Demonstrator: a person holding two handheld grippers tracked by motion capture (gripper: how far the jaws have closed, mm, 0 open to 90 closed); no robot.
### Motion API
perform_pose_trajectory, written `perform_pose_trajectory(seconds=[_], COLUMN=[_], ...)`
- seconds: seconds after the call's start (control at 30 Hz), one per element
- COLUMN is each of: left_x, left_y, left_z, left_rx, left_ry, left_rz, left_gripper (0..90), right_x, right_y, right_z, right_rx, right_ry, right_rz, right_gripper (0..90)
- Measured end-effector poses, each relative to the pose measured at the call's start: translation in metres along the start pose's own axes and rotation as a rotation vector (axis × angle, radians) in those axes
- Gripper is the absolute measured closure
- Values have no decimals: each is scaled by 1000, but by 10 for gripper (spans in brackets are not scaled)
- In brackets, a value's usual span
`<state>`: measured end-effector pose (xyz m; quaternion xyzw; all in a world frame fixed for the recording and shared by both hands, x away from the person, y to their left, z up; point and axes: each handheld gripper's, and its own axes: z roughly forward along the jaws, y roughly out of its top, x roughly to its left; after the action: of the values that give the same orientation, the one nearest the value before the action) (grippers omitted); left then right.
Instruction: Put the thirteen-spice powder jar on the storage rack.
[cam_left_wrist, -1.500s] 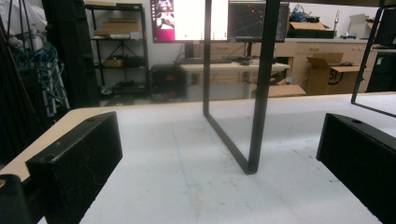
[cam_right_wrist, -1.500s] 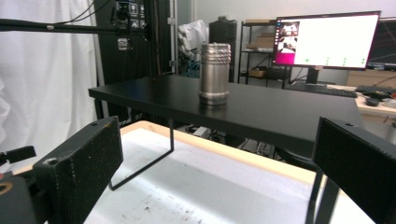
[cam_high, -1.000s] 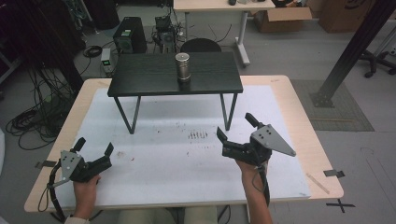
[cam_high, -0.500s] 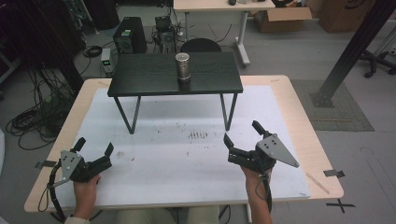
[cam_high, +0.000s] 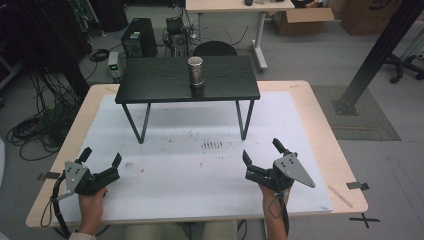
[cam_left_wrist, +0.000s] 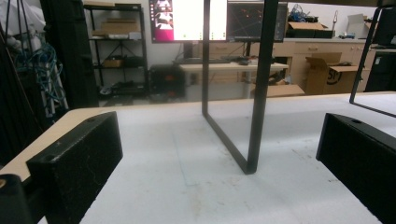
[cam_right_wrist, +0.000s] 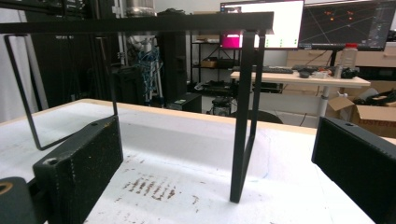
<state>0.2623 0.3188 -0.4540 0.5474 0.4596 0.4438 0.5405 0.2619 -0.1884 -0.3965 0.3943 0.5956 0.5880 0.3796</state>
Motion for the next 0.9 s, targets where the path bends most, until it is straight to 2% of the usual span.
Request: perform_pose_trajectory(seconds=[0.3,0.5,0.9], left_x=[0,0,0], left_y=[0,0,0], left_z=[0,0,0], left_rx=[0,-2,-2], left_ry=[-2,-2,-2], left_rz=[-1,-2,1], left_gripper=[7,7,7], right_x=[-2,-4,-4], right_y=[-20,-35,-48], right_z=[4,6,5], right_rx=[12,7,-2], right_ry=[-29,-44,-72], right_rz=[-8,12,-2], right_gripper=[10,7,7])
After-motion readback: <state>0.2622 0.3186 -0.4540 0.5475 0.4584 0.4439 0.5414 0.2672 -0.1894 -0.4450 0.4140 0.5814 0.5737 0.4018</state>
